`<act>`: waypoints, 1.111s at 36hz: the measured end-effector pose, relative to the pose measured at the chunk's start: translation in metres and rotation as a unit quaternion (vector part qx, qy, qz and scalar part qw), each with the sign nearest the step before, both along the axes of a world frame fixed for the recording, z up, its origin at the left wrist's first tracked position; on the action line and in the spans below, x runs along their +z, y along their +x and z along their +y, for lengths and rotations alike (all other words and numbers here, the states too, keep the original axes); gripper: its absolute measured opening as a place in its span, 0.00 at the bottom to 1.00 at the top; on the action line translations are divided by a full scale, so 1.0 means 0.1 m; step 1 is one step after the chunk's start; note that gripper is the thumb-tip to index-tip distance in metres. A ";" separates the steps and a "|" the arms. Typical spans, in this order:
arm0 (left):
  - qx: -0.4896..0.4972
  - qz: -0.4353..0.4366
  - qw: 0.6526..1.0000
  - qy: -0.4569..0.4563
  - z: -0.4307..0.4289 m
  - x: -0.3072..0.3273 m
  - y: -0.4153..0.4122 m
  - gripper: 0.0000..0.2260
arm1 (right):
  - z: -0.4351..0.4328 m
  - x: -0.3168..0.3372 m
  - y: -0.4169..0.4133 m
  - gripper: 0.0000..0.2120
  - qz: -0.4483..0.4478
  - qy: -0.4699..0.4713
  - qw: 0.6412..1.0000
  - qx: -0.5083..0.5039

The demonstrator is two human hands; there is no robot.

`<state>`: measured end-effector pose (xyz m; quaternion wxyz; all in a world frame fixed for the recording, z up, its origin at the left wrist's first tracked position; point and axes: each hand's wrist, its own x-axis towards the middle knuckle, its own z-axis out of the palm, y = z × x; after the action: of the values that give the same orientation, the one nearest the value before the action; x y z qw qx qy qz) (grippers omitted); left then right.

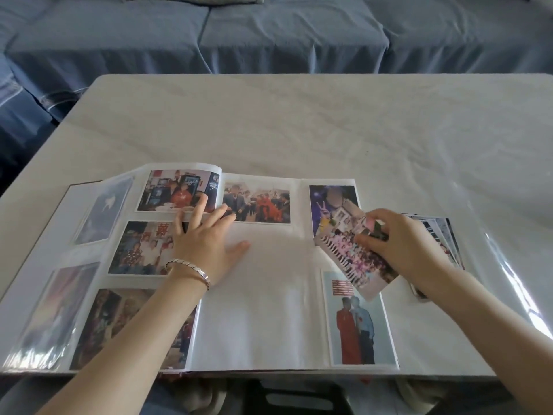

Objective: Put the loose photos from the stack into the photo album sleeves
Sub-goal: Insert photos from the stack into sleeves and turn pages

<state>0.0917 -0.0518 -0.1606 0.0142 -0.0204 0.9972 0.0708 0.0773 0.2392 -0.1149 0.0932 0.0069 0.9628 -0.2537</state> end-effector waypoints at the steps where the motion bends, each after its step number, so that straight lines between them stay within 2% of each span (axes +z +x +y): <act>1: 0.001 0.001 1.000 -0.002 0.00 0.00 0.00 0.27 | 0.00 0.04 -0.03 0.19 0.013 0.011 1.000 0.002; 5: 0.001 -0.002 1.000 -0.016 -0.01 -0.02 0.00 0.26 | -0.03 0.13 -0.11 0.21 0.045 0.060 0.997 0.027; 15: -0.003 0.007 1.000 -0.017 -0.02 -0.03 0.01 0.27 | -0.11 0.10 -0.09 0.21 0.048 0.083 0.993 0.075; 20: 0.000 0.005 1.000 -0.012 -0.01 -0.02 0.00 0.26 | -0.19 0.09 -0.08 0.15 0.052 0.076 0.992 0.089; 23: 0.002 0.005 1.000 -0.007 0.00 -0.02 0.00 0.26 | -0.24 0.05 -0.11 0.05 0.052 0.059 0.991 0.105; 25: 0.002 0.007 1.000 -0.001 0.00 -0.01 0.01 0.26 | -0.28 0.01 -0.14 0.13 0.034 0.035 0.991 0.121; 27: 0.001 0.009 1.000 0.006 0.00 0.00 0.02 0.26 | -0.28 -0.03 -0.17 0.15 -0.014 -0.001 0.991 0.133; 31: 0.000 0.001 1.000 0.009 0.01 0.02 0.01 0.26 | -0.23 -0.13 -0.25 0.07 -0.145 -0.041 0.971 0.185; 32: 0.001 -0.002 1.000 0.008 0.01 0.03 0.01 0.26 | -0.21 -0.15 -0.27 0.09 -0.162 -0.047 0.967 0.189; 36: 0.003 -0.007 1.000 0.019 0.01 0.04 0.01 0.26 | -0.21 -0.16 -0.39 0.14 -0.204 -0.083 0.955 0.197; 40: 0.002 -0.007 1.000 0.017 0.01 0.05 0.01 0.26 | -0.37 -0.20 -0.51 0.23 -0.168 -0.039 0.959 0.226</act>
<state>0.0930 -0.0511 -0.1551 0.0210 -0.0223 0.9957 0.0878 0.0260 0.2020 -0.1346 0.3087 -0.1724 0.8990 -0.2582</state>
